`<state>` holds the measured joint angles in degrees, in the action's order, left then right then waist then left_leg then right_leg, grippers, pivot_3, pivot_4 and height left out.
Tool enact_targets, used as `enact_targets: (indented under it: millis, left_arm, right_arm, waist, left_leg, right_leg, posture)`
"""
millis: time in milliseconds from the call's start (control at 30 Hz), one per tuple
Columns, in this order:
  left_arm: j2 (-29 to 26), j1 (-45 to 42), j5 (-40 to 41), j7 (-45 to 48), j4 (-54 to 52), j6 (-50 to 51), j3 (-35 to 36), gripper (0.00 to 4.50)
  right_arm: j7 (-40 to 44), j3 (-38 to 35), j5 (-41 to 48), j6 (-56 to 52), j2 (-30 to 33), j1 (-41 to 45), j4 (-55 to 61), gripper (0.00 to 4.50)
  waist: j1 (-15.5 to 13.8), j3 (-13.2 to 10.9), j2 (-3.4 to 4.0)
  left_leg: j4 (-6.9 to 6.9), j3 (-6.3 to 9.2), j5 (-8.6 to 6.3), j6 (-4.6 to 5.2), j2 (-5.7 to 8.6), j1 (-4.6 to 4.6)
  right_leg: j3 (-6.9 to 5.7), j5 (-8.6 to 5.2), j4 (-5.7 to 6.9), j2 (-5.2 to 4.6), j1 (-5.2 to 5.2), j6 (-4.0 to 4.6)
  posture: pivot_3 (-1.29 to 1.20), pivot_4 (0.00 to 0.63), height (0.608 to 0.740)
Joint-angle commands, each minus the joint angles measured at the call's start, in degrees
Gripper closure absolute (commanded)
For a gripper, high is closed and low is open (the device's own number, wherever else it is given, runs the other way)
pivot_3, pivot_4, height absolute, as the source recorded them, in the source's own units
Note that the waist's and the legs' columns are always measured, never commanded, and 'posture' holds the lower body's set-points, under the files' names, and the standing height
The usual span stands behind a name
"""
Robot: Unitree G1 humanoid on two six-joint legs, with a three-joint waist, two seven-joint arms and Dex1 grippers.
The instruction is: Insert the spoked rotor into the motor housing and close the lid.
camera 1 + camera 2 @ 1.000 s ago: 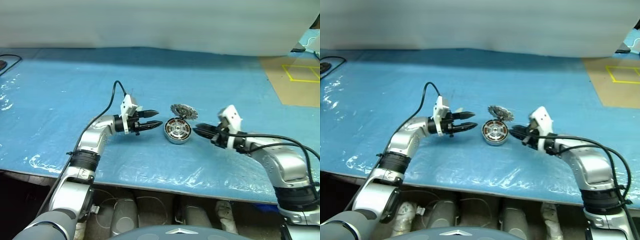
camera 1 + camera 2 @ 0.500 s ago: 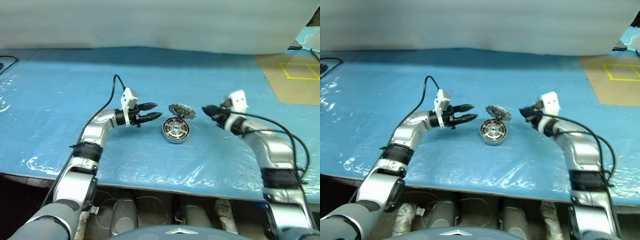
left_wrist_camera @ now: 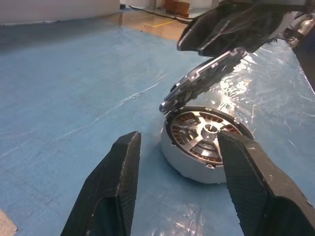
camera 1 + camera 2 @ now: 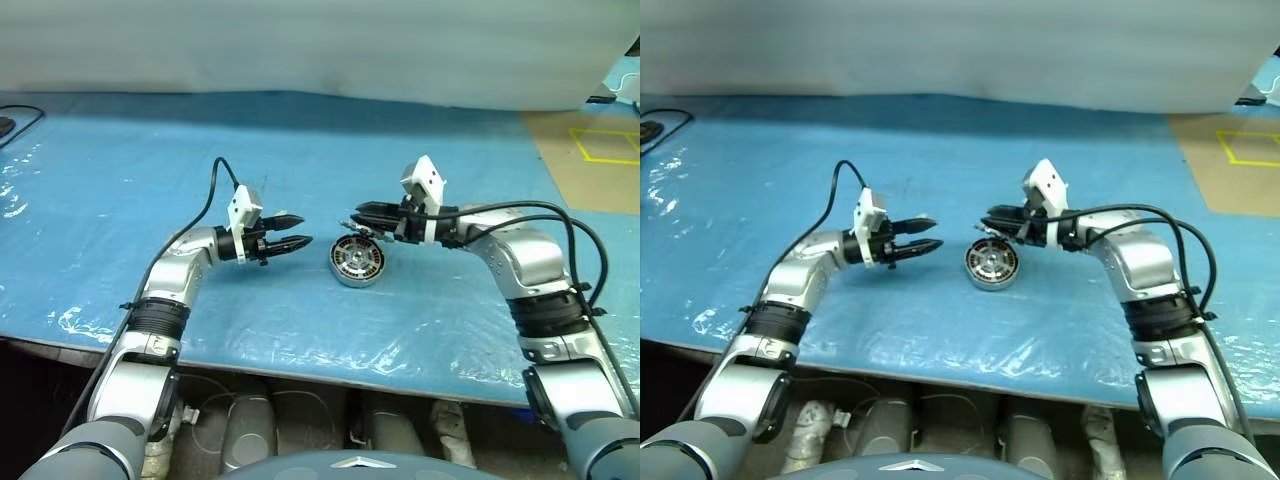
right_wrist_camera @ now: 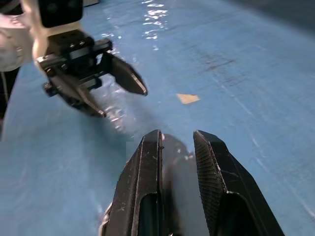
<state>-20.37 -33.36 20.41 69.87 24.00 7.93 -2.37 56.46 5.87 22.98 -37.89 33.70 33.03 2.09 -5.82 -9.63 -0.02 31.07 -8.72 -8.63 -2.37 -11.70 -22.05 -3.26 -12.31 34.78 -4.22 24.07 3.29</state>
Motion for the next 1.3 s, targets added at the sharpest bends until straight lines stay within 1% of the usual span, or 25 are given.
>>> enact_targets:
  millis: [33, 100, 200, 400, 533, 633, 733, 767, 867, 967, 1000, 1067, 1100, 1200, 1300]
  left_arm:
    - [-1.0, 1.3, 1.4, 2.4, -3.4, -1.0, 0.4, 1.91]
    - [-1.3, 2.1, 1.0, 3.4, -3.9, -2.0, 0.0, 1.91]
    - [-3.1, 4.3, -0.2, 6.9, -4.8, -2.6, -2.3, 1.91]
    - [-5.7, 5.8, -1.3, 9.5, -5.3, -1.8, -4.5, 1.91]
    - [-6.4, 6.6, -3.2, 10.1, -4.5, -4.6, -5.7, 1.91]
    - [-6.1, 6.8, -3.4, 9.6, -4.5, -5.1, -5.7, 1.91]
    - [-5.7, 6.9, -3.3, 9.0, -4.4, -5.5, -5.5, 1.91]
    - [-5.5, 6.9, -3.2, 8.8, -4.3, -5.7, -5.4, 1.91]
    - [-4.2, 6.5, -1.6, 7.2, -4.9, -4.2, -4.1, 1.91]
    - [-3.6, 6.4, -0.1, 6.2, -6.2, -2.0, -3.2, 1.91]
    - [-3.6, 6.4, 0.1, 6.1, -6.4, -1.9, -3.1, 1.91]
    - [-3.6, 6.5, 0.1, 5.9, -6.6, -1.7, -3.1, 1.91]
    - [-3.6, 6.5, 0.1, 5.8, -6.6, -1.8, -3.1, 1.91]
    - [-3.4, 6.5, 0.0, 5.5, -6.7, -1.7, -3.1, 1.91]
    - [-3.4, 7.1, 0.0, 5.4, -7.2, -1.5, -3.2, 1.91]
  right_arm:
    - [0.8, 1.7, 0.2, -0.8, 1.0, -4.1, 4.1, 3.49]
    - [0.6, 2.9, -0.7, -0.6, 1.1, -5.9, 4.9, 3.49]
    - [-3.5, 3.6, -2.7, 0.3, -1.9, -6.8, 2.1, 3.49]
    - [-6.8, 4.3, -5.2, 2.0, -5.0, -7.6, -2.8, 3.49]
    - [-4.6, 7.3, -6.4, 2.4, -3.7, -10.6, -3.4, 3.49]
    - [-5.0, 10.0, -10.1, 5.4, -2.7, -12.3, -5.0, 3.49]
    - [-5.7, 11.9, -13.5, 8.6, -1.9, -13.6, -5.9, 3.49]
    - [-6.5, 11.4, -13.8, 9.6, -2.4, -13.7, -6.0, 3.49]
    - [-9.6, 4.3, -8.5, 8.9, -6.4, -11.3, -4.1, 3.49]
    - [-8.7, 1.7, -7.6, 10.1, -5.4, -9.2, -1.1, 2.92]
    - [-7.9, 1.0, -6.8, 9.5, -4.9, -8.6, 0.0, 2.63]
    - [-6.4, 0.0, -4.0, 6.6, -4.0, -7.8, 2.9, 1.92]
    - [-5.8, 0.1, -3.7, 5.6, -3.2, -7.5, 4.4, 1.58]
    - [-5.3, 1.4, -4.5, 4.3, -1.4, -7.6, 7.5, 0.59]
    - [-4.7, 3.2, -5.0, 4.3, -0.7, -8.9, 9.8, 0.59]
  waist:
    - [0.1, 0.0, 0.00]
    - [0.3, 0.0, 0.00]
    - [0.5, 0.0, 0.00]
    - [0.3, 0.0, -0.01]
    - [0.2, 0.0, -0.01]
    - [0.3, 0.0, -0.03]
    - [0.2, 0.1, -0.08]
    - [0.2, 0.1, -0.11]
    - [0.2, 0.2, -0.21]
    - [0.3, 0.1, -0.19]
    - [0.3, 0.1, -0.18]
    - [0.3, 0.1, -0.14]
    - [0.3, 0.1, -0.13]
    - [0.4, 0.1, -0.12]
    - [0.3, 0.1, -0.12]
  left_leg:
    - [0.00, 0.00, 0.00, 0.00, -0.01, 0.02]
    - [0.00, -0.01, 0.00, -0.01, -0.01, 0.04]
    - [-0.01, -0.02, 0.00, -0.01, -0.01, 0.04]
    - [0.01, -0.03, 0.00, -0.02, -0.01, 0.07]
    - [-0.02, -0.02, -0.01, -0.02, -0.01, 0.28]
    - [-0.10, -0.02, -0.02, -0.02, -0.02, 0.67]
    - [-0.14, -0.02, -0.03, -0.02, -0.02, 1.14]
    - [-0.15, -0.02, -0.03, -0.02, -0.01, 1.24]
    - [-0.16, -0.01, -0.03, -0.01, 0.00, 1.47]
    - [-0.17, 0.00, -0.03, -0.01, 0.03, 1.30]
    - [-0.15, -0.02, -0.03, -0.01, 0.02, 1.17]
    - [-0.12, -0.04, -0.03, -0.01, 0.02, 0.96]
    - [-0.14, -0.05, -0.03, -0.01, 0.00, 0.89]
    - [-0.35, -0.06, -0.02, -0.01, 0.00, 0.77]
    - [-0.45, -0.06, -0.01, -0.02, -0.02, 0.70]
  right_leg:
    - [0.00, 0.00, 0.01, 0.00, 0.00, 0.00]
    - [0.00, 0.00, 0.01, 0.00, 0.00, 0.00]
    - [0.01, 0.00, 0.00, 0.01, 0.02, 0.00]
    - [0.02, 0.00, 0.01, 0.00, -0.01, 0.00]
    - [0.02, 0.00, -0.03, 0.00, -0.23, 0.00]
    - [0.02, -0.03, -0.11, -0.01, -0.66, -0.03]
    - [0.02, -0.28, -0.15, -0.02, -1.08, -0.44]
    - [0.03, -0.29, -0.15, -0.04, -1.17, -0.45]
    - [0.05, -0.30, -0.24, -0.07, -1.40, -0.47]
    - [0.09, -0.29, -0.23, -0.07, -1.19, -0.48]
    - [0.09, -0.28, -0.20, -0.07, -1.06, -0.47]
    - [0.09, -0.25, -0.10, -0.06, -0.86, -0.44]
    - [0.09, -0.15, -0.10, -0.03, -0.78, -0.25]
    - [0.09, -0.13, -0.15, 0.02, -0.62, 0.04]
    - [0.05, -0.25, -0.13, 0.04, -0.54, 0.10]
  posture:
    - [0.00, 0.150, 0.740]
    - [0.00, 0.150, 0.740]
    - [0.00, 0.150, 0.740]
    - [0.00, 0.150, 0.740]
    - [0.00, 0.150, 0.740]
    - [0.00, 0.150, 0.740]
    - [0.00, 0.150, 0.740]
    - [0.00, 0.150, 0.740]
    - [0.00, 0.150, 0.740]
    - [0.00, 0.150, 0.740]
    - [0.00, 0.150, 0.740]
    - [0.00, 0.150, 0.740]
    - [0.00, 0.150, 0.740]
    - [0.00, 0.150, 0.740]
    - [0.00, 0.150, 0.740]
